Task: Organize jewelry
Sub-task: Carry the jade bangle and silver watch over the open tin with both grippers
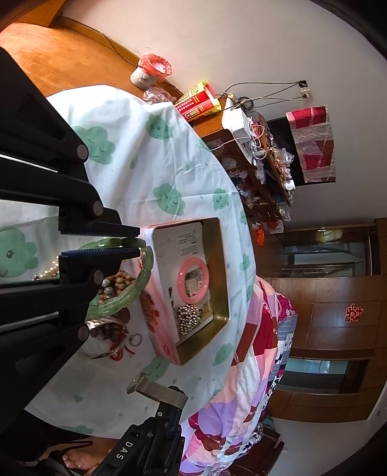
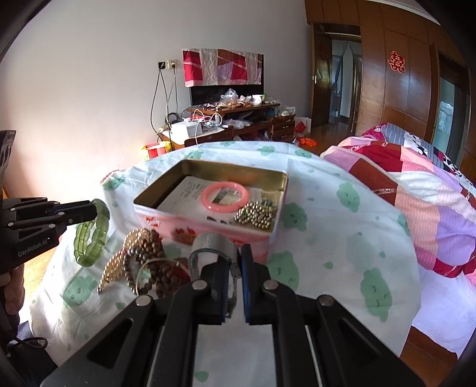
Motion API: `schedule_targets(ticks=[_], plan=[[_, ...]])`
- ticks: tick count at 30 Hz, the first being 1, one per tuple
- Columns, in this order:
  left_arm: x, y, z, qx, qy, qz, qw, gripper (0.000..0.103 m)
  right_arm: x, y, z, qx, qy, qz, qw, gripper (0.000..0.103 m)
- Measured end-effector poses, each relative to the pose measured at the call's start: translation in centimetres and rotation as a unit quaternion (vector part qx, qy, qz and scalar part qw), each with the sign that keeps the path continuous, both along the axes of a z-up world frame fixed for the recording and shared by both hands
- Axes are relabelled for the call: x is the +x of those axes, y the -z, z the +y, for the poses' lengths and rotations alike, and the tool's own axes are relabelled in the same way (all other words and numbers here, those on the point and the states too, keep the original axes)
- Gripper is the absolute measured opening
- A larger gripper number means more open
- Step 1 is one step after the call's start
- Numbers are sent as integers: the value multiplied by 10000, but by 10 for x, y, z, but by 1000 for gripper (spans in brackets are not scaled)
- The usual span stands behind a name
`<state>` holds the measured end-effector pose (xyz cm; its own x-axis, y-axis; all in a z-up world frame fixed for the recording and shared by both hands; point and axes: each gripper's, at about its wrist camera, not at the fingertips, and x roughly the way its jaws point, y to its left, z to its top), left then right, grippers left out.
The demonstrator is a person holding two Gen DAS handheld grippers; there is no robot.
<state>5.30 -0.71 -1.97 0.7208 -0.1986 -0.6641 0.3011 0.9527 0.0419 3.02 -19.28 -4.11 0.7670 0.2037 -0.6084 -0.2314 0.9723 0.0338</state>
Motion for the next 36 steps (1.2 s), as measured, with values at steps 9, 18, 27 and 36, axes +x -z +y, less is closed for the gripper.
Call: schedule_targets(ticks=[9,18,27,36], plan=[[23,-21,-9,182,-4,-204,9996,5,20,-21,-1,-103,13,-174,9998,10],[54,-32,-18,292,-74,-269,9992,5,47,-33,3,-201,43,-263,9994,10],[83,-27,-28,382,-105,-147,9991,5,73,-35,6,-309,67,-221,9993,10],[105,-10,-38,432,-110,89,9990,5,90,-27,8,-418,121,-103,9990,10]])
